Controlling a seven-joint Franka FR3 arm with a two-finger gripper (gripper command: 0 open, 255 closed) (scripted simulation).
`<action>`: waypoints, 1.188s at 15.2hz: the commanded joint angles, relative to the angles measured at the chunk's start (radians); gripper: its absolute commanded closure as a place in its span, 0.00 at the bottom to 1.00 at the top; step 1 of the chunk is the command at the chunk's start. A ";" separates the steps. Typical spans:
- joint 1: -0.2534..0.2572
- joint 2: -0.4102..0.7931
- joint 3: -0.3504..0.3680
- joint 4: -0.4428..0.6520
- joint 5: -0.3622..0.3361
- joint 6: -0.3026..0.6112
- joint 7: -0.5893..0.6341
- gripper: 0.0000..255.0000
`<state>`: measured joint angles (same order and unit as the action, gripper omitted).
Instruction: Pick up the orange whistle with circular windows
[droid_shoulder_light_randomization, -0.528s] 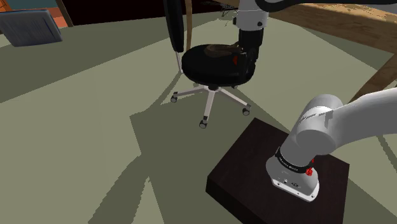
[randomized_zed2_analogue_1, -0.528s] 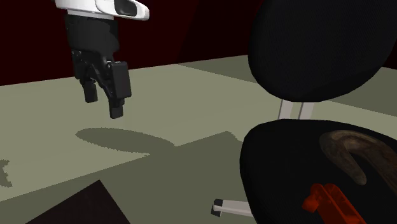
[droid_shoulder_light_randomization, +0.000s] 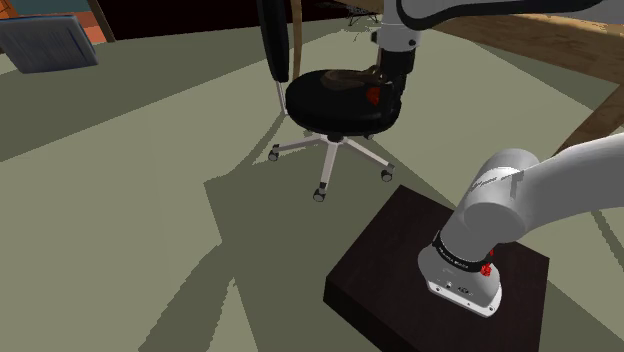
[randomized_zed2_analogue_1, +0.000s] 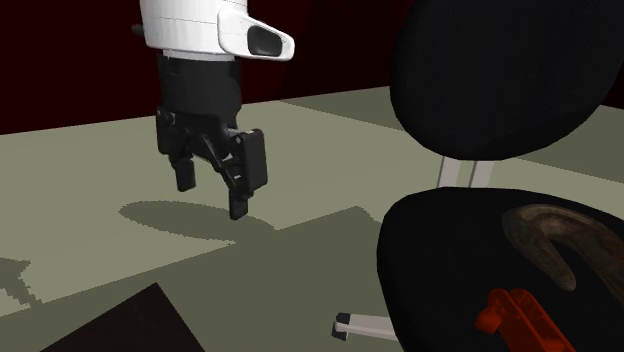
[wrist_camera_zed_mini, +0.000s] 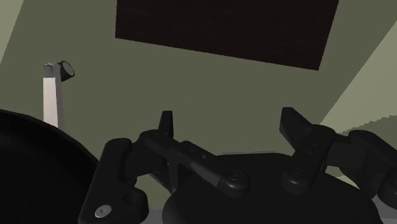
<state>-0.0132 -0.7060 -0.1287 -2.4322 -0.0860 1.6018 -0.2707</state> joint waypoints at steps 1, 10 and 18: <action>-0.010 0.033 -0.046 0.019 -0.033 0.028 -0.068 0.00; -0.027 0.244 -0.242 0.118 -0.106 0.201 -0.347 0.00; -0.015 0.513 -0.402 0.299 -0.038 0.327 -0.624 0.00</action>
<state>-0.0289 -0.2280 -0.5123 -2.1568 -0.1383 1.9140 -0.8558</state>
